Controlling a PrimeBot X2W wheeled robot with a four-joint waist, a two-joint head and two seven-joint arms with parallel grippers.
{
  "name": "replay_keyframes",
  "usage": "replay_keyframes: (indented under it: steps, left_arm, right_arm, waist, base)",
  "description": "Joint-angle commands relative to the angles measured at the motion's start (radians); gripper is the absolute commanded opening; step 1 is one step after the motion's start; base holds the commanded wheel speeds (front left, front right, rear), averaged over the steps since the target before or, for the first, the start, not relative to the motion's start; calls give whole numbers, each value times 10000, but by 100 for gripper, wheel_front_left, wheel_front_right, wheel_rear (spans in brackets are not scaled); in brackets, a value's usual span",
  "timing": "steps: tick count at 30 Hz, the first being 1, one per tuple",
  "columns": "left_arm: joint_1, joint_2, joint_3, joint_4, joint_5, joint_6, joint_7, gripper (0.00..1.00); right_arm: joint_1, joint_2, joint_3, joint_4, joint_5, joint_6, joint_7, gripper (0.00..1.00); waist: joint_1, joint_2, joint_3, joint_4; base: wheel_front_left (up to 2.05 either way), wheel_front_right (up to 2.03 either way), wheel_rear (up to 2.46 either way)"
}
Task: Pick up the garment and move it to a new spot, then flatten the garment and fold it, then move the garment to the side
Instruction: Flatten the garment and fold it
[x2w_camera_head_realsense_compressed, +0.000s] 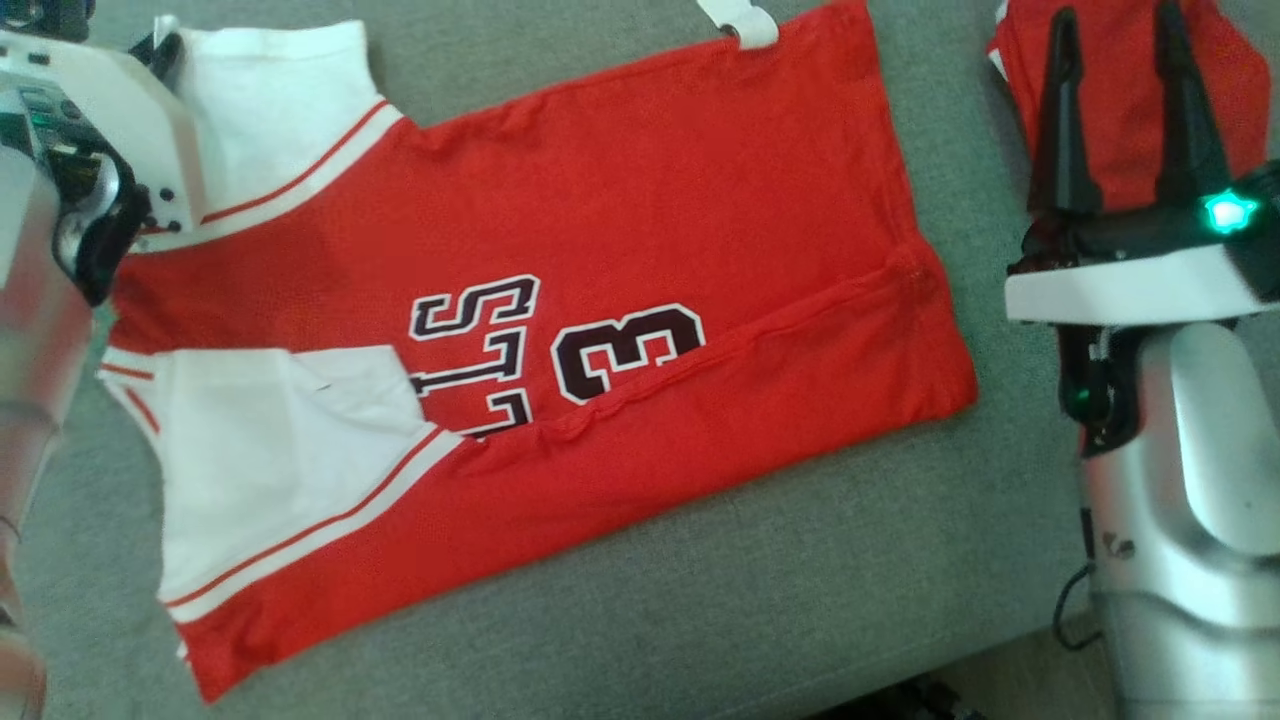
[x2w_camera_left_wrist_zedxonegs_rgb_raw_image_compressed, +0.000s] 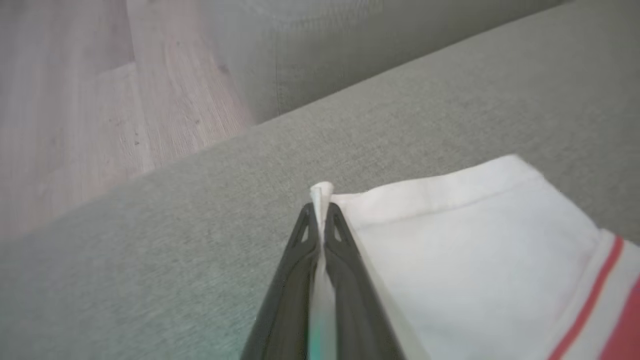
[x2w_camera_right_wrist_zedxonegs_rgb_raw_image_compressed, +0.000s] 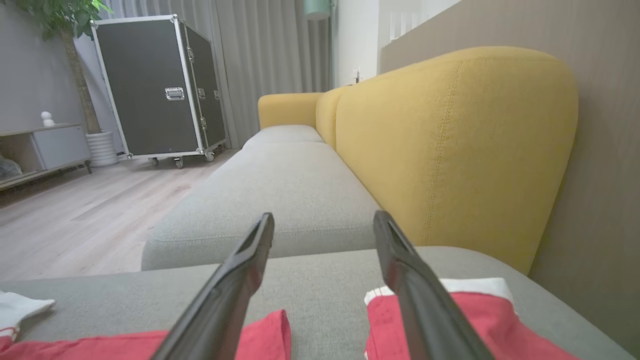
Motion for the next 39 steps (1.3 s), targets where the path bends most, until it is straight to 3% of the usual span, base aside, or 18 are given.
replay_keyframes:
  steps: [1, 8, 15, 22, 26, 39]
  left_arm:
    - [-334, 377, 238, -180, 59, 16, -183, 0]
    - [-315, -156, 214, -354, 286, 24, -2580, 0]
    - [52, -675, -80, -953, 624, 126, -3886, 0]
    - [689, -984, -626, -2206, 908, 229, -4034, 0]
    - [884, -1015, -807, -2913, 973, 347, -3880, 0]
    - [857, -812, -822, -4262, 885, 642, -3498, 0]
  right_arm:
    - [-197, -13, 105, -251, -49, 35, -57, 100]
    - [-723, -755, 214, 371, 75, 35, 555, 100]
    - [-1172, -1716, 707, 1501, 687, 35, 1757, 100]
    - [-1925, -2684, 1496, 3866, 1401, 35, 3274, 100]
    - [-2405, -3200, 2120, 5059, 1162, 35, 3633, 100]
    - [-3806, -3347, 2951, 7676, 1600, 35, 3509, 100]
  waist:
    - [0, 0, -163, 148]
    - [0, 0, -907, 885]
    - [0, 0, -1483, 1868]
    - [0, 0, -1536, 2728]
    - [0, 0, -1376, 3021]
    - [0, 0, -630, 3572]
  base:
    - [0, 0, 0]
    - [0, 0, 0]
    - [0, 0, 0]
    - [0, 0, 0]
    - [0, 0, 0]
    - [0, 0, 0]
